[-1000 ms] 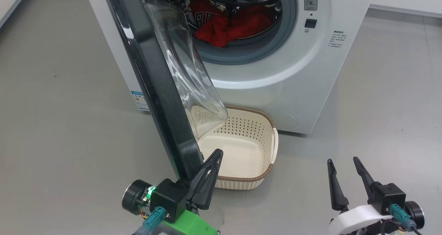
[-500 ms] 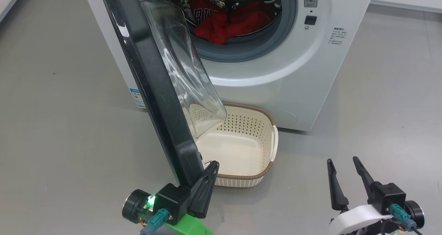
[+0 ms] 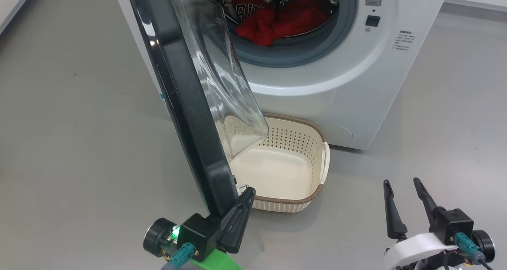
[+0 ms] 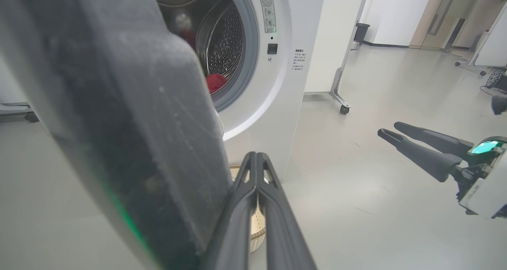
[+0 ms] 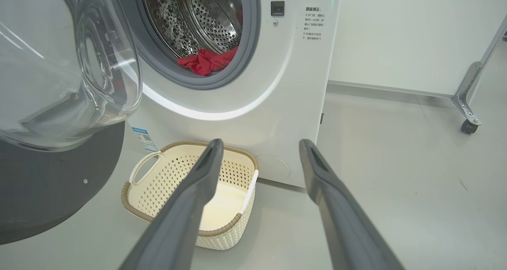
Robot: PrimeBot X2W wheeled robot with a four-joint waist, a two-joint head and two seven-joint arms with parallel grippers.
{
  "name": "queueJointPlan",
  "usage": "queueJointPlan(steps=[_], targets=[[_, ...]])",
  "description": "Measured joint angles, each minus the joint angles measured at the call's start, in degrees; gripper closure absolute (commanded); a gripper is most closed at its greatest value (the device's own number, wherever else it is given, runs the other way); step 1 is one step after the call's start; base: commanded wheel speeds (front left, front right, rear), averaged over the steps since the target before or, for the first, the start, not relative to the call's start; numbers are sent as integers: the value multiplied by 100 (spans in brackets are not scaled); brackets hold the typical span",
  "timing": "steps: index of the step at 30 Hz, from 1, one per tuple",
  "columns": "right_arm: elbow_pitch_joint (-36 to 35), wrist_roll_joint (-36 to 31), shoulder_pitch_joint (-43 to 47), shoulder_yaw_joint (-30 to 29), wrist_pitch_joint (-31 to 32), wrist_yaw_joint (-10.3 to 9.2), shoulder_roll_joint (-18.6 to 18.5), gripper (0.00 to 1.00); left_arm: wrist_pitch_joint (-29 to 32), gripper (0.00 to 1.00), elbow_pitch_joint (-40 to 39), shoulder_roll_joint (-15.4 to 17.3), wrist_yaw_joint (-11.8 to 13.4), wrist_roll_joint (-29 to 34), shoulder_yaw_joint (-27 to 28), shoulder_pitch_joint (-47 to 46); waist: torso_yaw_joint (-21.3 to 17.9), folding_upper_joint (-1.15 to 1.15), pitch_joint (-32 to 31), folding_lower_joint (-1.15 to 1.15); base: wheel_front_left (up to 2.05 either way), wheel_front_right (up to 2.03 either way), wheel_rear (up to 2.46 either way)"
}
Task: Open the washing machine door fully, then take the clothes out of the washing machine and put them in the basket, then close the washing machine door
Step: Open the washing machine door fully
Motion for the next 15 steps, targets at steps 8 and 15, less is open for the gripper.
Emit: queueJointPlan(steps=[8, 15], targets=[[1, -23, 0, -79, 0, 0, -44, 0, -78, 100, 19, -4, 2, 4, -47, 8, 238, 0, 29, 0, 0, 0, 0], [2, -44, 2, -132, 0, 0, -51, 0, -122, 100, 38, -8, 25, 3, -91, 24, 502, 0, 4, 0, 0, 0, 0]])
